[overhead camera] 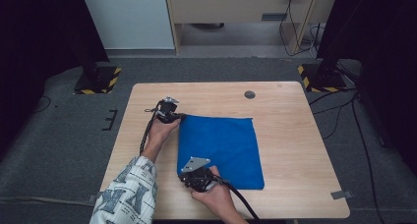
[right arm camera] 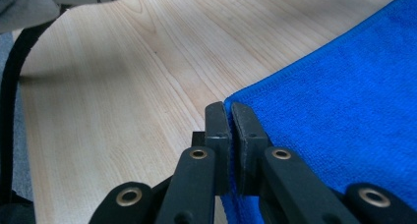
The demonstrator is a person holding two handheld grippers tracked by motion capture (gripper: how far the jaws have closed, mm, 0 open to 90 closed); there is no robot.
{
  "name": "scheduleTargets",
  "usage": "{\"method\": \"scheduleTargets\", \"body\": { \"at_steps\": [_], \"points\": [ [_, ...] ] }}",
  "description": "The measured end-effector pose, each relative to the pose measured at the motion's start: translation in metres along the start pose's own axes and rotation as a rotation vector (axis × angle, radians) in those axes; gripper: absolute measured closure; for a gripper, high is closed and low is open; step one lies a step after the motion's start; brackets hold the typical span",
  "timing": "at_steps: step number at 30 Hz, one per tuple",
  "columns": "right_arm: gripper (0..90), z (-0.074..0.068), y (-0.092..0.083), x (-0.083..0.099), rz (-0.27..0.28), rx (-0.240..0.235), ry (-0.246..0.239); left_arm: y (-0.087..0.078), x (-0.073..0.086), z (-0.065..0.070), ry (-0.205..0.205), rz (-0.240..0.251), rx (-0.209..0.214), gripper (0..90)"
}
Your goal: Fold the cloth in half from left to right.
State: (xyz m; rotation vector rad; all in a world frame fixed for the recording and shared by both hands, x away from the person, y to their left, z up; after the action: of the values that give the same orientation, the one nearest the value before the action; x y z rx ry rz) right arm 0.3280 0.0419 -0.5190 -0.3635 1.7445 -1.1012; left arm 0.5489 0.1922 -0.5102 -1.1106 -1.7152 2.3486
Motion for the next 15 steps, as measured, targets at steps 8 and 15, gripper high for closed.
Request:
{"method": "scheduleTargets", "body": {
  "at_steps": [8,15],
  "points": [
    [86.9,-0.008,-0.009,-0.005,0.022,0.021,-0.004,-0.019,-0.001,-0.001,-0.030,-0.002,-0.009,87.9],
    [87.1,-0.015,-0.017,-0.014,0.038,0.033,-0.008,-0.039,-0.010,-0.004,-0.016,-0.008,-0.017,88.0]
  ]
}}
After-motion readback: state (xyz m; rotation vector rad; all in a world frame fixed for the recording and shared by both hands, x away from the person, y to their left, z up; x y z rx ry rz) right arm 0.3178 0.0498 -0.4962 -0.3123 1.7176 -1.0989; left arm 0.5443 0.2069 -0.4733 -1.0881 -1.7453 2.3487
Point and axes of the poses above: each handheld gripper's, and its own axes: y roughly forward along the jaws, x roughly out of its underside, z roughly to its right, the point moved 2 cm from there along y, roughly forward along the jaws, and after that the axes turned 14 degrees about -z, right-handed, at the moved point
